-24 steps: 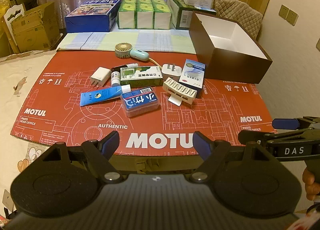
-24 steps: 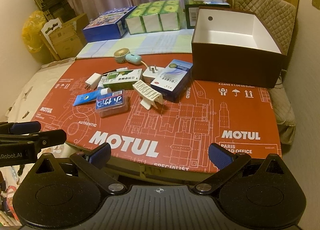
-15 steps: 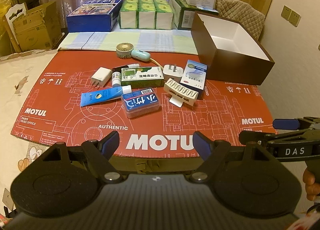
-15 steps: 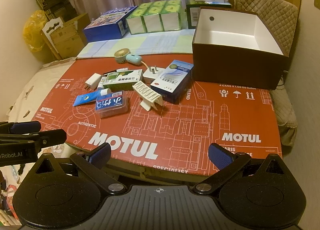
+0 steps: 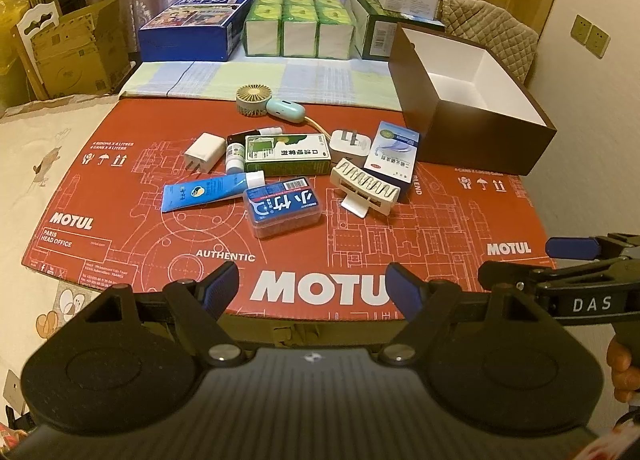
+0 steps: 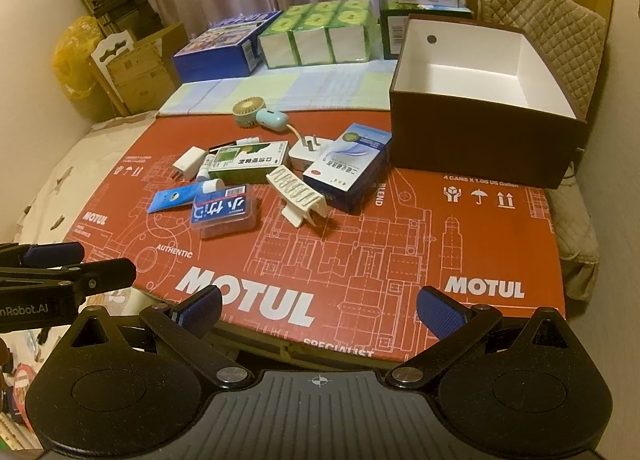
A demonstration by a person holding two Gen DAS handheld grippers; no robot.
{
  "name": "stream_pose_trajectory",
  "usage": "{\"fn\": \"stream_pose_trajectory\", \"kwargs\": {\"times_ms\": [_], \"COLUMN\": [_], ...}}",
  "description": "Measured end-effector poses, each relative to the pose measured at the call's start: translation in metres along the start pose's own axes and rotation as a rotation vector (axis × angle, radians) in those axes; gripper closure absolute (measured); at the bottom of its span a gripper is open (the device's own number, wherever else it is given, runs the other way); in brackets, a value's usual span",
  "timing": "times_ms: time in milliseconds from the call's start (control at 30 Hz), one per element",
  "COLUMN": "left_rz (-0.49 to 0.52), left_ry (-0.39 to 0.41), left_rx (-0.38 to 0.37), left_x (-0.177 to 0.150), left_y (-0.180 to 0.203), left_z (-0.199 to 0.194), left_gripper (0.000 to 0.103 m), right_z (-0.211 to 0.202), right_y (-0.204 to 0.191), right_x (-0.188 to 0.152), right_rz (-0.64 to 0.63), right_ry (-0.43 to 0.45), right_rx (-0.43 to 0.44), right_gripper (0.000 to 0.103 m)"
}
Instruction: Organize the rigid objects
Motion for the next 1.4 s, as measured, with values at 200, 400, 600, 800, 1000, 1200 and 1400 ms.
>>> {"fn": "stream_pose_trajectory", "kwargs": {"times_ms": [200, 400, 600, 800, 1000, 1200, 1400], "left_rz": [-0.009, -0.021, -0.045, -0.076, -0.093, -0.112, -0.104], "left_ry": [-0.010, -0.015, -0.021, -0.029, -0.037, -0.050, -0.059], "left_rx": [0.012, 0.033, 0.061, 0.090, 0.108, 0.118, 0.122], "left_x": [0.001, 0.002, 0.000, -0.004, -0.007, -0.014, -0.021], "left_y": [0.002, 0.007, 0.011, 0.014, 0.021, 0.026, 0.020], "left_z": [0.003, 0.003, 0.002, 0.001, 0.001, 0.006, 0.015], "left_gripper": [0.025, 0.025, 0.025, 0.025, 0.025, 0.025, 0.025], "right_z": [0.002, 0.005, 0.007, 0.009, 0.008, 0.009, 0.018], "right_y": [0.003, 0.006, 0.009, 0.013, 0.022, 0.035, 0.042], "right_x": [0.003, 0.006, 0.008, 0.009, 0.010, 0.012, 0.011], "right_rz": [-0.011, -0.026, -0.048, -0.073, -0.083, -0.074, -0.068], "right_ry": [-0.012, -0.020, -0.033, -0.045, -0.048, -0.047, -0.059], "right_rx": [0.015, 0.033, 0.060, 0.087, 0.110, 0.144, 0.171], "right_gripper": [0.002, 0.002, 0.002, 0.002, 0.002, 0.002, 0.002]}}
Point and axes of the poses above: each gripper's, at about its wrist camera, not at the fingertips, and z roughly the way its jaws point, y to its right, x to its top, the point moved 2 cm from there along z, roughly the way its jaws point, and after that the axes turned 12 degrees about z, right-handed, at the moved point
